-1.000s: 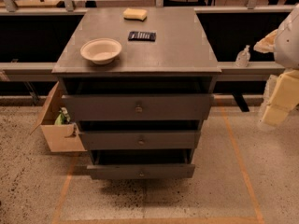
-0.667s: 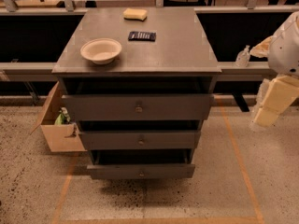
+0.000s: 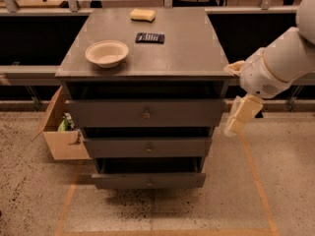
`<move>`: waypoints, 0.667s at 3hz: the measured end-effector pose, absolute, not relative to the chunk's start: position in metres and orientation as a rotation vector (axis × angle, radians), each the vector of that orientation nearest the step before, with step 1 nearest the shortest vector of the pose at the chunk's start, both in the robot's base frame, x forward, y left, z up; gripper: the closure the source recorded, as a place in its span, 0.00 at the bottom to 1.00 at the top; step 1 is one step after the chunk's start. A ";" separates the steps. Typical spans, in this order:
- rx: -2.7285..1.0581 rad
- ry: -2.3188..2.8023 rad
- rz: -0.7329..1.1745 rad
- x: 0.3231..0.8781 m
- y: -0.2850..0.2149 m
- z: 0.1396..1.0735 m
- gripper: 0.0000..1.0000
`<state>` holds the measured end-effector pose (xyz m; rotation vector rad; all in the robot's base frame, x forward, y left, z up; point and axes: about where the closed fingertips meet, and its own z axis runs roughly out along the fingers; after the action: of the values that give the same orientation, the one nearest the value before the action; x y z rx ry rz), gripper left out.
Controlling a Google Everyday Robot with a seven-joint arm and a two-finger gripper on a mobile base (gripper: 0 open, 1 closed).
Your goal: Open top drawer
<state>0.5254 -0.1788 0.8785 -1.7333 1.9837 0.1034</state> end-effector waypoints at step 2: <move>-1.825 1.890 0.228 0.577 -0.152 0.795 0.00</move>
Offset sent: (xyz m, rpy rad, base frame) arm 0.0734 0.0371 -0.1370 0.0453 0.0872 0.1556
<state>0.5773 -0.1518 0.7950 -1.8252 1.8900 0.2280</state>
